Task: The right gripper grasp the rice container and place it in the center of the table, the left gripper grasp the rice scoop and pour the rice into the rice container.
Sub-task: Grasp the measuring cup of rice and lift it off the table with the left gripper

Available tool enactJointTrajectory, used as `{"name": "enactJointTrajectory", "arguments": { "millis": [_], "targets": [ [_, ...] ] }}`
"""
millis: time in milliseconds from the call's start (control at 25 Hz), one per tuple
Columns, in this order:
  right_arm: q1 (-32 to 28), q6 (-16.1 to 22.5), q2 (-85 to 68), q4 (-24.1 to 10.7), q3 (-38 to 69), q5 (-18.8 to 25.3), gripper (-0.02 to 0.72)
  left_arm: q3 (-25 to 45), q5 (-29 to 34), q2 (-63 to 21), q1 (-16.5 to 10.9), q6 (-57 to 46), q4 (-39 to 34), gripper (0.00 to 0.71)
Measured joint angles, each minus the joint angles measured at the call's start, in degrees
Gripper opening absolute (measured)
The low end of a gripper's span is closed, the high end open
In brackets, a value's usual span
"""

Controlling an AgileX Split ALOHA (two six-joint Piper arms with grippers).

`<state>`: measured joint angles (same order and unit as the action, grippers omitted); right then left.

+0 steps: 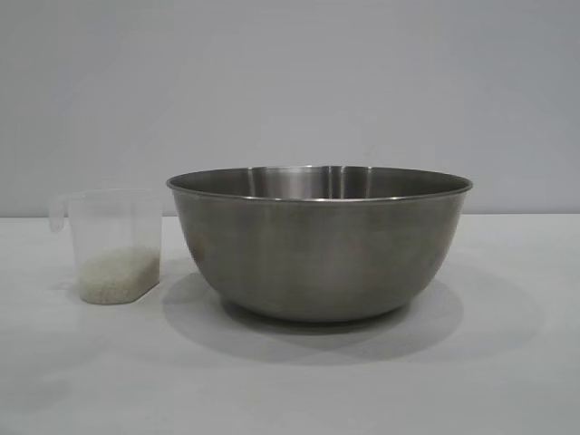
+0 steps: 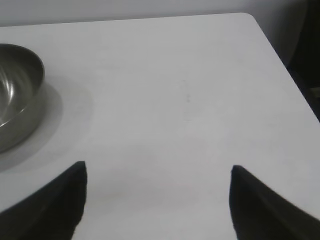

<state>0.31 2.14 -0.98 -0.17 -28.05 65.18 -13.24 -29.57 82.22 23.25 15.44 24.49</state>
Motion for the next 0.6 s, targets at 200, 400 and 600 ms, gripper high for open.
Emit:
{"name": "enactJointTrajectory", "arguments": {
  "millis": [200, 400, 600],
  "targets": [
    [0.0, 0.0, 0.0, 0.0, 0.0, 0.0, 0.549, 3.68, -14.9, 0.0, 3.24, -4.58, -1.81, 0.487],
    [0.0, 0.0, 0.0, 0.0, 0.0, 0.0, 0.549, 8.97, -30.01, 3.67, 3.55, -9.81, -6.02, 0.487],
    [0.0, 0.0, 0.0, 0.0, 0.0, 0.0, 0.549, 10.12, -35.37, 14.41, 3.55, -12.18, -8.7, 0.487]
  ]
}}
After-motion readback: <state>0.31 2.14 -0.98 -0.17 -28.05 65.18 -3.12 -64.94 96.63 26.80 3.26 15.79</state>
